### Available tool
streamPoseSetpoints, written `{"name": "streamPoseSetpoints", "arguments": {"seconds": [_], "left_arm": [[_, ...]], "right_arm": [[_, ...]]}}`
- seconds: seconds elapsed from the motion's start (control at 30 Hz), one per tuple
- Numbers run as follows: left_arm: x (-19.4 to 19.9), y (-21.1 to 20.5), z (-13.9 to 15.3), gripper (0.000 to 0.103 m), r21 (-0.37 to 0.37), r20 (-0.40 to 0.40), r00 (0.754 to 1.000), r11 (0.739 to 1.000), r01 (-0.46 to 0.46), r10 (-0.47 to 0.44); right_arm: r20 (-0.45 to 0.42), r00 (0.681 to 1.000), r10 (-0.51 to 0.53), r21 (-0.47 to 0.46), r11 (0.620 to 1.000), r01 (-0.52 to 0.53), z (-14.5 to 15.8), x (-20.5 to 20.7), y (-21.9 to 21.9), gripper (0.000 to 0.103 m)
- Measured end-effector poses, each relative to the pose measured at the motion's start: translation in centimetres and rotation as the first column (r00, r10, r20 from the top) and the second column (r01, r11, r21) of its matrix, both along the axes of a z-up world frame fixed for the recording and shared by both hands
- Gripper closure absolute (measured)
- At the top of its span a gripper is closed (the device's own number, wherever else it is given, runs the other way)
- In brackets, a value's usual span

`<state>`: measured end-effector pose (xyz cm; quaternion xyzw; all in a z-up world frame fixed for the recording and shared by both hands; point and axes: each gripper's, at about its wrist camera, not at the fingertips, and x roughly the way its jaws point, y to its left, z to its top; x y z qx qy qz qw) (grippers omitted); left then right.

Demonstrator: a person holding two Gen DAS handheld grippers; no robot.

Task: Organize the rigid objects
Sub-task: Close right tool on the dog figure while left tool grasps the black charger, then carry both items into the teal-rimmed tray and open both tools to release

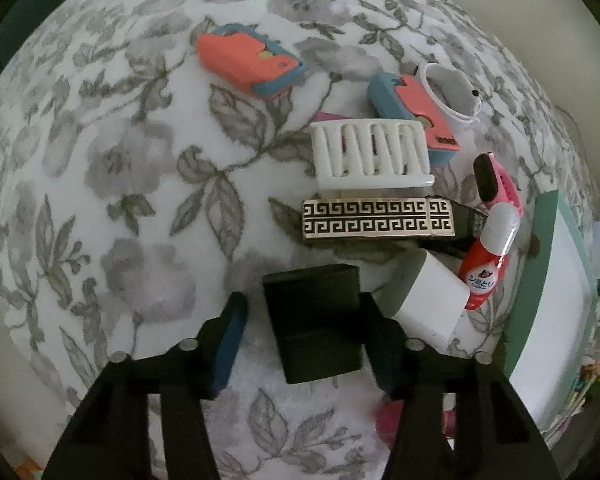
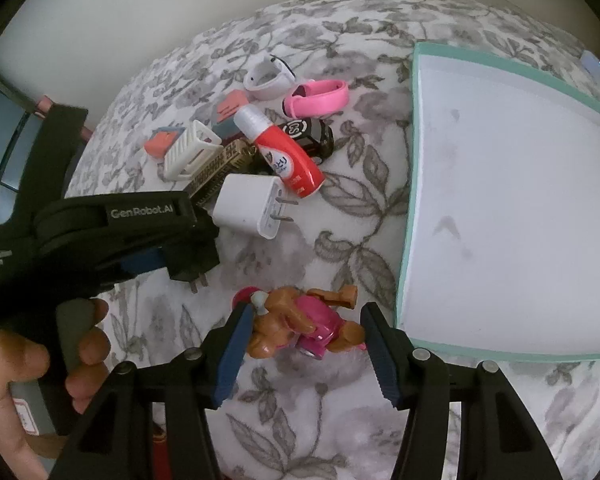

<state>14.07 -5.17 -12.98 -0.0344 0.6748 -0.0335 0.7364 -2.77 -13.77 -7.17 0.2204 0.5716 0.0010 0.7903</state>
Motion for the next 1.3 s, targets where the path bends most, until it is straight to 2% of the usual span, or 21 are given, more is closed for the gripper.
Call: {"name": "streamPoseSetpoints", "arguments": {"seconds": [0.03, 0.23, 0.33, 0.5, 0.6, 0.67, 0.73, 1.07, 1.3], "left_arm": [[0.0, -0.4, -0.1, 0.059, 0.012, 0.003, 1.0, 1.0, 0.006, -0.006], [-1.0, -1.2, -0.8, 0.06, 0.1, -0.018, 0.999, 0.994, 0.043, -0.041], [-1.9, -1.3, -1.2, 0.06, 0.114, -0.043, 0.999, 0.993, 0.024, -0.019], [-3.6, -0.8, -1.6, 0.06, 0.107, -0.034, 0.999, 0.994, 0.019, -0.015], [-4.3, -0.1, -1.7, 0.06, 0.099, -0.038, 0.999, 0.995, 0.035, -0.031], [-4.7, 0.3, -1.8, 0.06, 0.09, -0.041, 0.998, 0.995, 0.04, -0.036], [-5.5, 2.3, -0.7, 0.06, 0.097, -0.05, 0.997, 0.993, 0.061, -0.057], [-5.4, 4.8, 0.0, 0.06, 0.084, -0.067, 0.994, 0.992, 0.095, -0.089], [-5.5, 5.3, 1.2, 0.06, 0.109, -0.062, 0.993, 0.988, 0.107, -0.101]], "right_arm": [[0.001, 1.0, -0.001, 0.008, 1.0, 0.001, 0.0, -0.1, -0.1, 0.044], [-0.003, 1.0, -0.003, 0.006, 1.0, 0.003, -0.1, 0.2, -0.1, 0.044], [-0.005, 1.0, -0.003, 0.006, 1.0, 0.003, -0.1, 0.1, 0.1, 0.044], [-0.002, 1.0, -0.008, 0.022, 1.0, 0.008, -0.2, 0.1, 0.1, 0.043], [0.007, 1.0, -0.014, 0.068, 0.998, 0.013, -0.1, 0.1, 0.0, 0.029], [0.021, 1.0, 0.001, 0.04, 0.999, -0.001, 0.2, 0.3, 0.6, 0.027], [0.023, 0.999, 0.025, -0.004, 1.0, -0.025, 0.3, 0.6, 1.4, 0.027], [-0.037, 0.994, 0.101, -0.148, 0.983, -0.105, -2.0, 2.0, 4.8, 0.026], [-0.036, 0.994, 0.107, -0.173, 0.979, -0.111, -2.4, 2.4, 5.3, 0.025]]}}
